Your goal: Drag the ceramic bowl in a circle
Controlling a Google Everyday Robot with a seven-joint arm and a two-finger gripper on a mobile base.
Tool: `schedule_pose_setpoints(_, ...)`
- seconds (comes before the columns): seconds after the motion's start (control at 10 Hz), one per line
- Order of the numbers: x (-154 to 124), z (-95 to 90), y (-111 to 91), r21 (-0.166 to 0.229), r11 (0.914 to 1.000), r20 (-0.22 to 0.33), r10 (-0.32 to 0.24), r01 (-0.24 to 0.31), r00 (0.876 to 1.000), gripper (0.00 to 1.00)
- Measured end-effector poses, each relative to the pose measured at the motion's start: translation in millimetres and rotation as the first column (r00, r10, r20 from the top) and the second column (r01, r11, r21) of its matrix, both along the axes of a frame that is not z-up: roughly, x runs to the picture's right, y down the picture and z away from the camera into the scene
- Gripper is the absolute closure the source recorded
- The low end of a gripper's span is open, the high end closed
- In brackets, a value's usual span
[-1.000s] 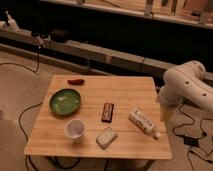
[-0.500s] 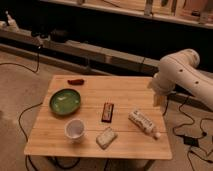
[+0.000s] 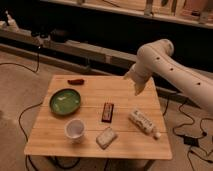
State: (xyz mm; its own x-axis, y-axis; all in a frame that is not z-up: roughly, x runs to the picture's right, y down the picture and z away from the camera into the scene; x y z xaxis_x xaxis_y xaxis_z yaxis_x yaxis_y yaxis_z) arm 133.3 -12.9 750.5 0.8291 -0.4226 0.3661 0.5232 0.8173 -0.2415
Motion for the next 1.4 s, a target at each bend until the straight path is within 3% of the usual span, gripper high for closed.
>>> schedule_pose_setpoints(0.1, -12.2, 12.9, 0.3, 0.019, 0.9995, 0.032, -0.024, 0.024, 0.999, 0.35)
schedule_pose_setpoints(0.8, -13.1, 14.5, -0.4, 0.023, 0.9994, 0.035, -0.027, 0.026, 0.999, 0.35)
schedule_pose_setpoints(1.0, -23.2, 17.4, -7.0, 0.042, 0.9974, 0.055, -0.061, 0.058, 0.997, 0.35)
schedule_pose_setpoints(1.1, -39.8, 20.9, -15.3, 0.070, 0.9920, 0.090, -0.111, 0.105, 0.990, 0.35)
schedule_pose_setpoints(1.3, -79.1, 31.4, -23.4, 0.124, 0.9679, 0.177, -0.238, 0.219, 0.955, 0.35)
schedule_pose_setpoints(1.4, -107.8, 40.5, -19.4, 0.153, 0.9391, 0.237, -0.337, 0.308, 0.911, 0.35)
